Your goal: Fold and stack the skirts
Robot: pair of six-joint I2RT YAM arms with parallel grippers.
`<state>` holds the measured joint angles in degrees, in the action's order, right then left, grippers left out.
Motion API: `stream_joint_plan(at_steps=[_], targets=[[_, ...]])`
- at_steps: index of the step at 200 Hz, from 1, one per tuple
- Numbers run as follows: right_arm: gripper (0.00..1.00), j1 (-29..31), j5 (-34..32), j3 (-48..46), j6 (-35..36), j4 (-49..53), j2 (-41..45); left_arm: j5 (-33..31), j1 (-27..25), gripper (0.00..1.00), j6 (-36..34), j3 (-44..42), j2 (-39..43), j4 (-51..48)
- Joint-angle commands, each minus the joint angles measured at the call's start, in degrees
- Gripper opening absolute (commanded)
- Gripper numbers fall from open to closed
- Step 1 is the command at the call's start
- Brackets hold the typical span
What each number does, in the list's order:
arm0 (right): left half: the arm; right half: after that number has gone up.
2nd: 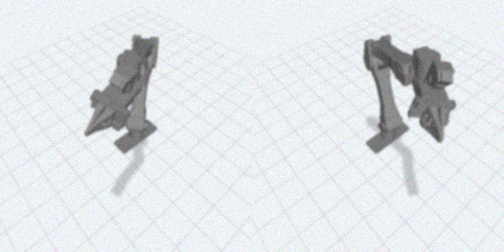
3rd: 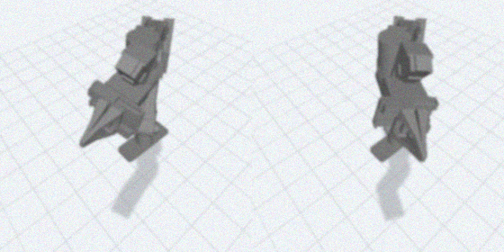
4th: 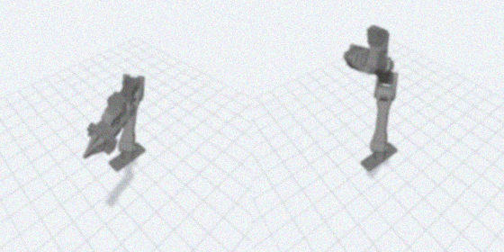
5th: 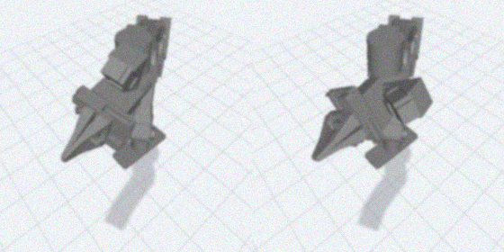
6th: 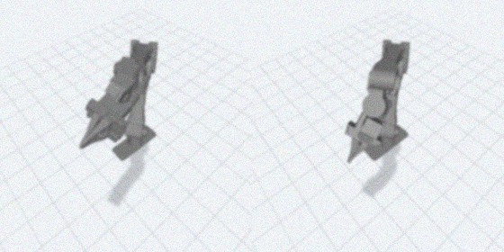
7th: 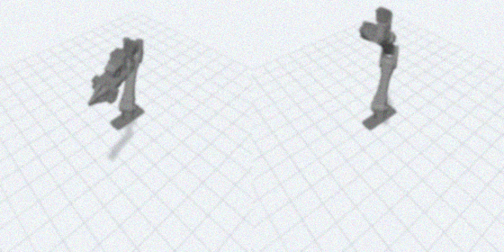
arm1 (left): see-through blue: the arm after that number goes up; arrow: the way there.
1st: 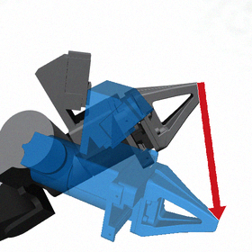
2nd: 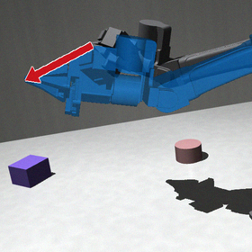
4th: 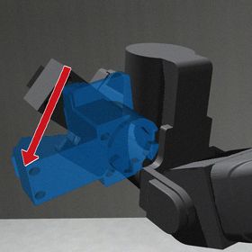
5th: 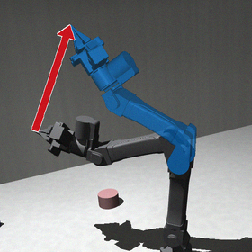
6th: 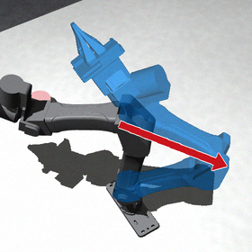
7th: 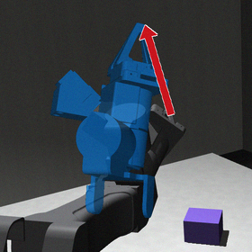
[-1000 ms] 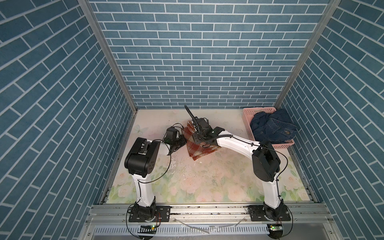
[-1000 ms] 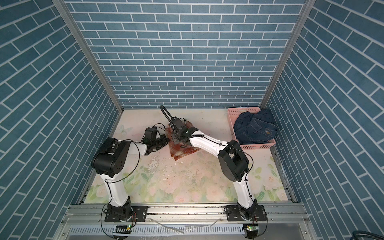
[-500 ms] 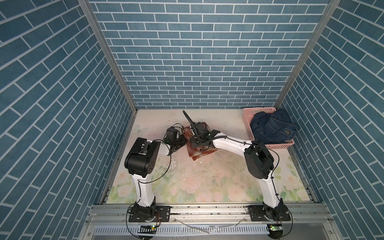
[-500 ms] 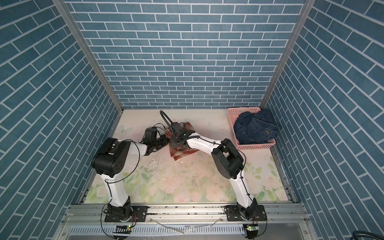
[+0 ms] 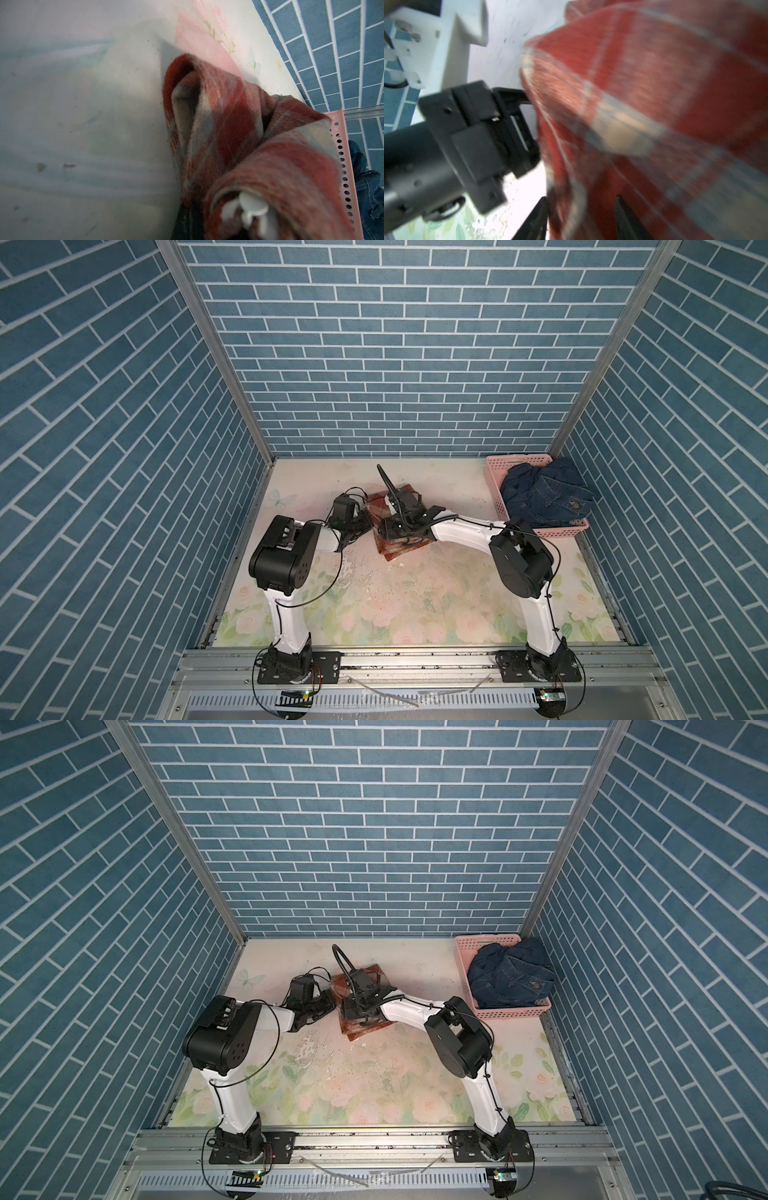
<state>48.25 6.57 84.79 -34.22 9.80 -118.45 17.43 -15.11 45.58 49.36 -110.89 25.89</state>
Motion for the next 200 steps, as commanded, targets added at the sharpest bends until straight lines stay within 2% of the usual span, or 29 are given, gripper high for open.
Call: stream_joint_plan(at_steps=[1,21,36,50,59,99,131,150,200], targets=[[0.51,-2.5,-0.9,-6.0,-3.5,-5.6,6.5,-1.6,-0.6,0.00,-1.2,-3.3,-1.7,-14.5],[0.51,-4.7,-2.5,-9.7,-2.9,-6.5,9.6,-2.4,-0.2,0.02,-2.4,-2.8,0.8,-17.5],[0.51,-6.4,-3.7,-12.0,-2.0,-7.2,11.4,-3.4,0.4,0.18,-3.6,-2.5,3.6,-20.7],[0.51,-7.8,-4.2,-13.3,-0.4,-7.4,12.6,-4.4,1.7,0.36,-4.7,-2.7,6.8,-23.6],[0.52,-8.6,-4.8,-13.7,0.7,-6.9,13.0,-5.5,2.7,0.44,-5.5,-2.9,8.9,-25.5],[0.55,-11.1,-5.7,-15.9,4.3,-6.9,14.9,-7.6,5.7,0.64,-8.7,-3.5,16.5,-28.1],[0.64,-12.2,-4.6,-18.4,5.6,-8.9,16.3,-6.7,2.3,0.84,-14.5,-2.2,19.8,-25.2],[0.67,-12.4,-4.4,-19.2,6.6,-9.0,16.3,-6.3,-0.4,0.86,-17.3,0.6,18.6,-26.2],[0.69,-12.7,-3.5,-20.3,7.7,-9.8,16.7,-4.1,-3.2,0.88,-18.8,6.4,10.3,-25.9]])
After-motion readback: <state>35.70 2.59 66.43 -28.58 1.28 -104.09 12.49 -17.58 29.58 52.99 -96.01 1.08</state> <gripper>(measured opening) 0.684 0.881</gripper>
